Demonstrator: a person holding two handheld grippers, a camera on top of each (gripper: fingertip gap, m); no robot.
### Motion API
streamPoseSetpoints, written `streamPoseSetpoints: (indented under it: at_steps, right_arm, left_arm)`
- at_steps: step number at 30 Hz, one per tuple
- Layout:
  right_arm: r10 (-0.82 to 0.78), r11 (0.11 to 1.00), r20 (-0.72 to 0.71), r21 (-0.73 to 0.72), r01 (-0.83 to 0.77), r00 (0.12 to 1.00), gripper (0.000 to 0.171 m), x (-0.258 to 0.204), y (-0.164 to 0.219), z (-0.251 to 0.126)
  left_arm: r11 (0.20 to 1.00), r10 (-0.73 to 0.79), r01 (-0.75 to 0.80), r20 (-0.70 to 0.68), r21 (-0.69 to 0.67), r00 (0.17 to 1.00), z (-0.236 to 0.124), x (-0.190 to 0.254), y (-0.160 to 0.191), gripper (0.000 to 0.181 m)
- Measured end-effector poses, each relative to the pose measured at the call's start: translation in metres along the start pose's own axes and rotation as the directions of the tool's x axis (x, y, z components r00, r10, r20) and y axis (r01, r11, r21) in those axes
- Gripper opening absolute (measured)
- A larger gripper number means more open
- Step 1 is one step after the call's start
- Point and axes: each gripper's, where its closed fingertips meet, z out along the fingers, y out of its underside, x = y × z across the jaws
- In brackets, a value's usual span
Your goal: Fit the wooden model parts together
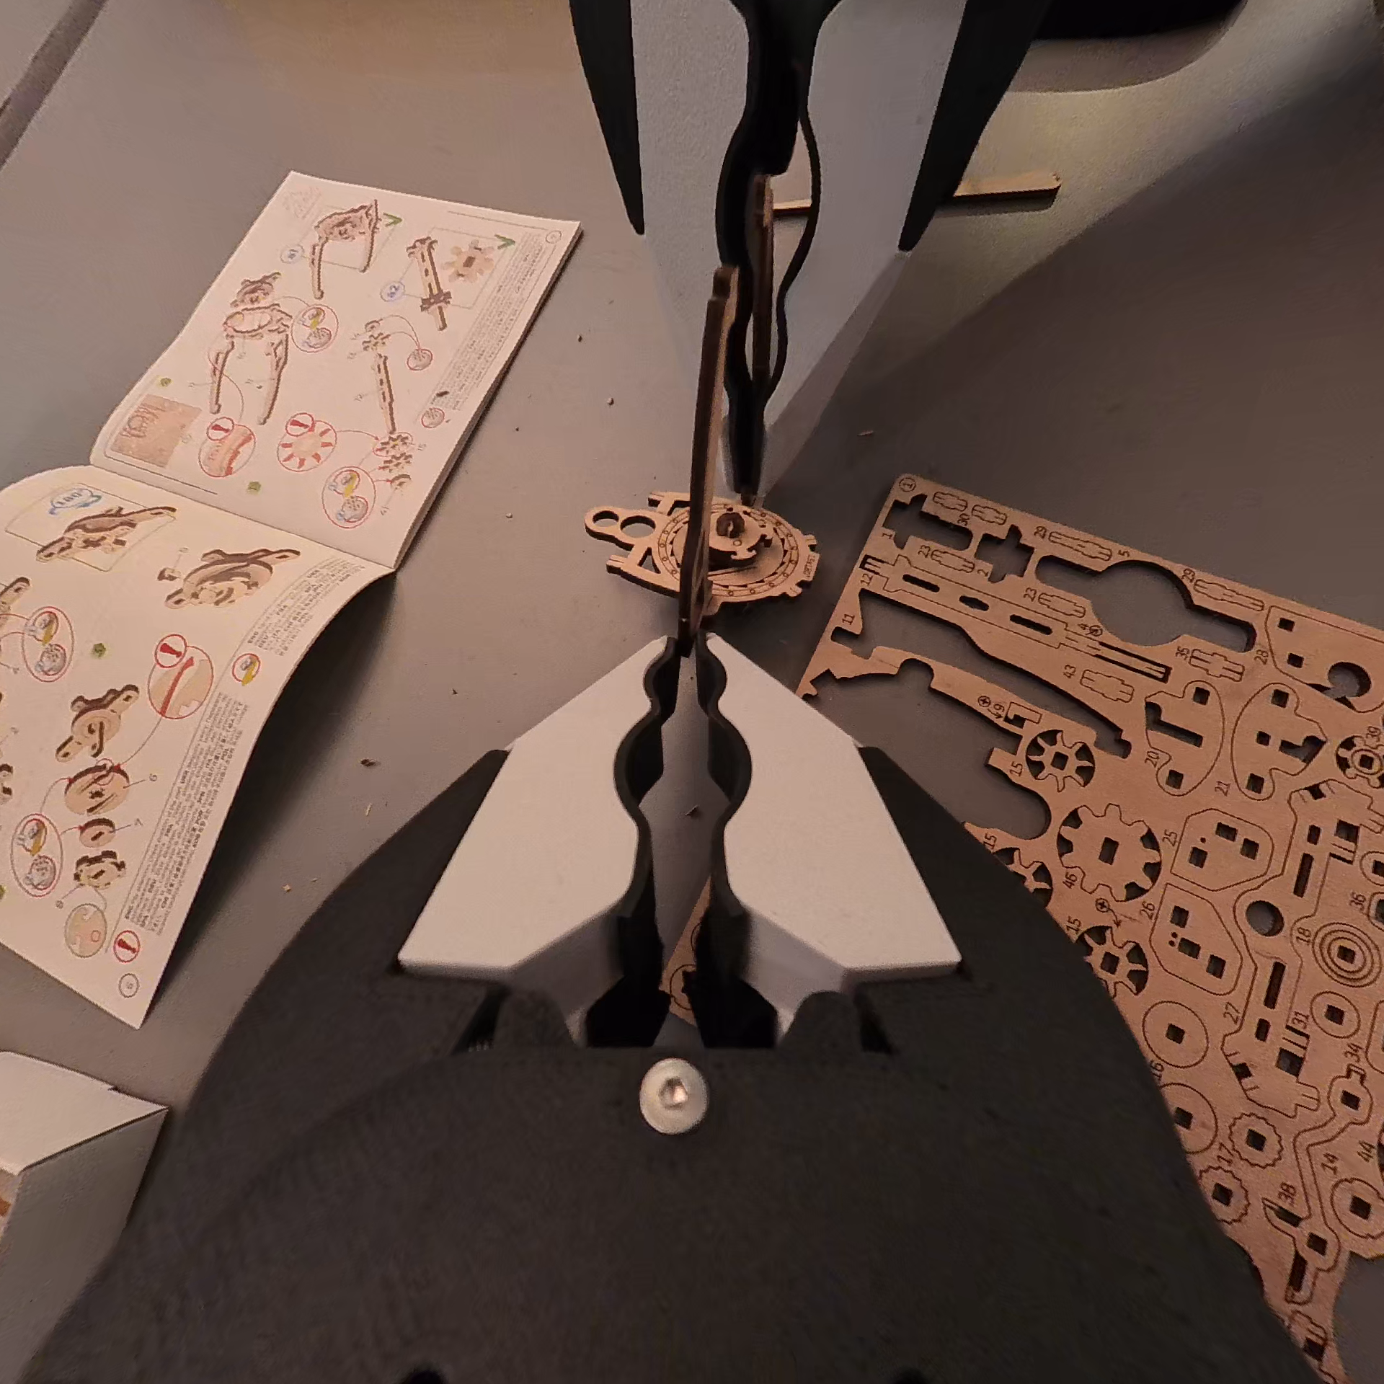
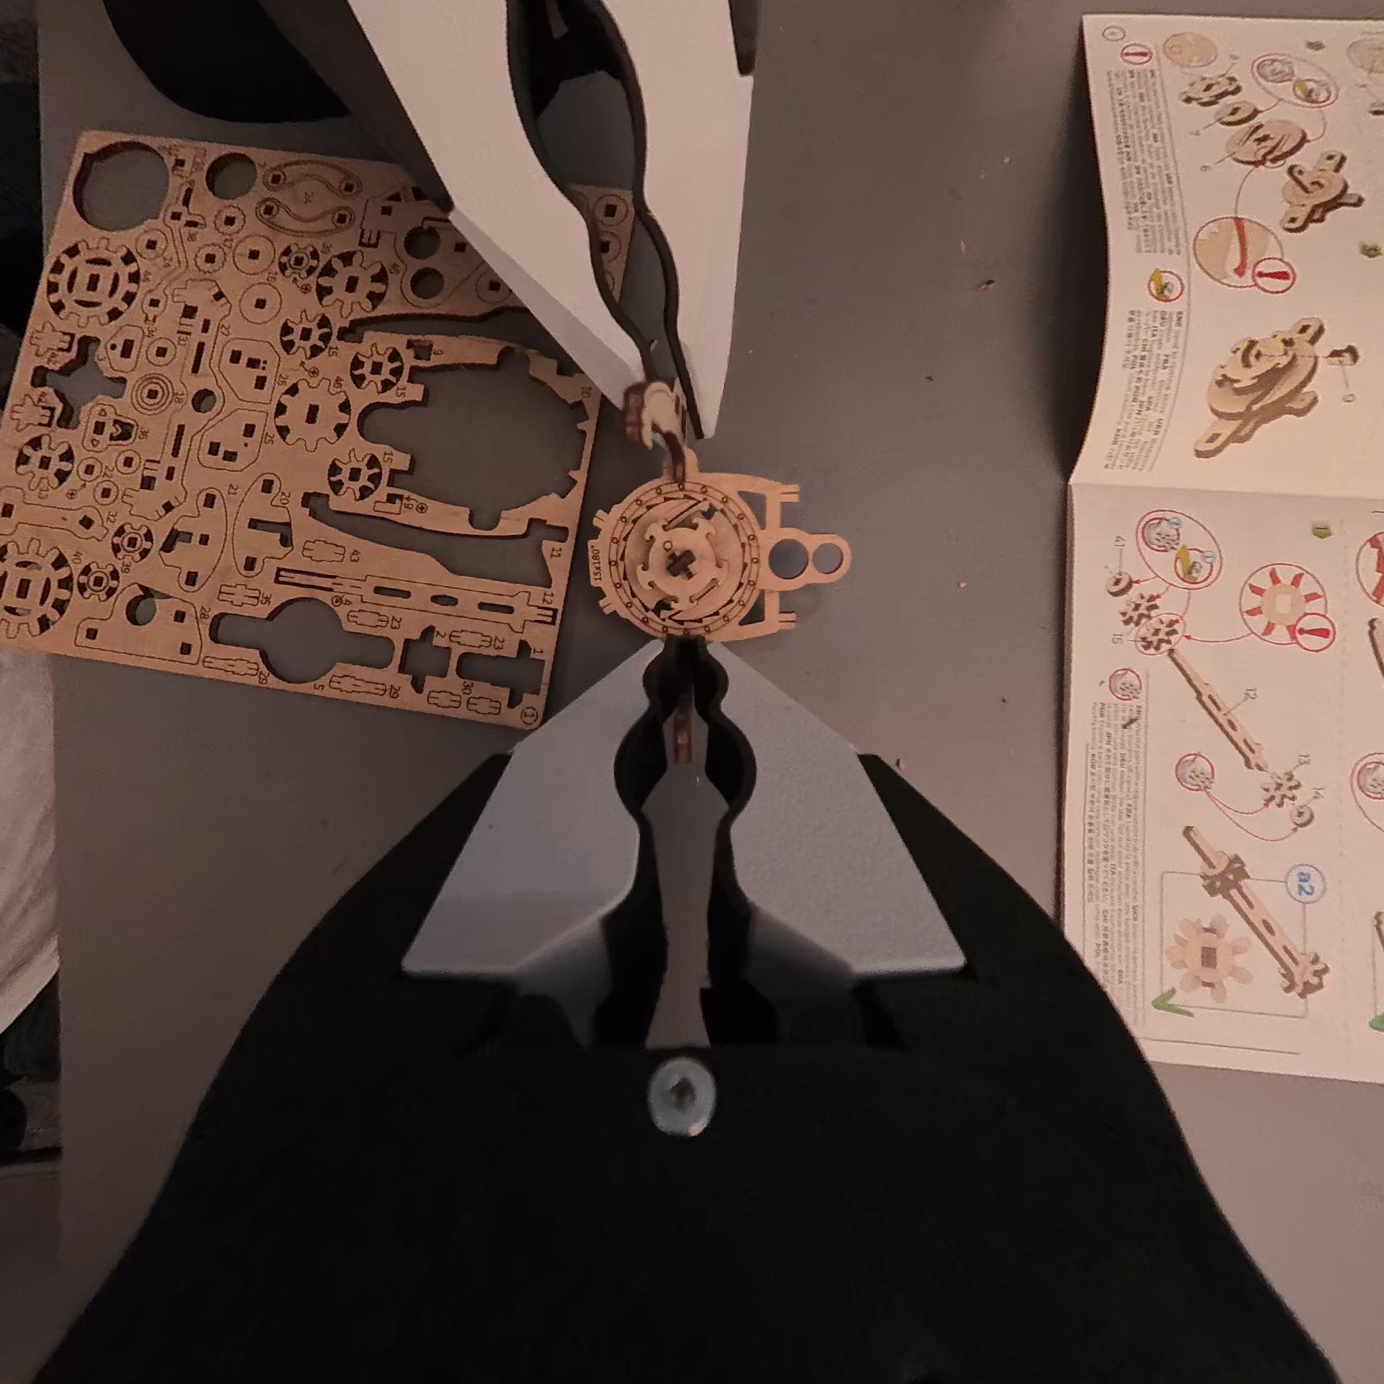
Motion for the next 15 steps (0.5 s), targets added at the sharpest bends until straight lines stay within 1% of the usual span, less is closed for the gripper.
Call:
streamPoseSetpoints:
  at_steps: [9, 12, 15]
  right_arm:
    - [-0.044, 0.983, 0.019, -0.178, 0.047, 0.999, 0.0, -0.001, 0.0021, 0.001]
    - [-0.026, 0.984, 0.022, -0.178, 0.03, 0.999, 0.0, -0.001, 0.0024, 0.0011]
    - [0.014, 0.995, 0.023, -0.096, -0.011, 1.0, 0.001, -0.0011, 0.002, 0.0009]
  left_arm:
    - [1.0, 0.003, -0.003, 0.005, -0.007, 1.0, 0.0007, -0.0004, 0.001, 0.002]
    - [1.0, 0.005, -0.004, 0.008, -0.007, 1.0, 0.0009, -0.0006, 0.001, 0.002]
    - [1.0, 0.005, -0.005, 0.008, -0.005, 1.0, 0.0007, -0.0004, 0.0006, 0.002]
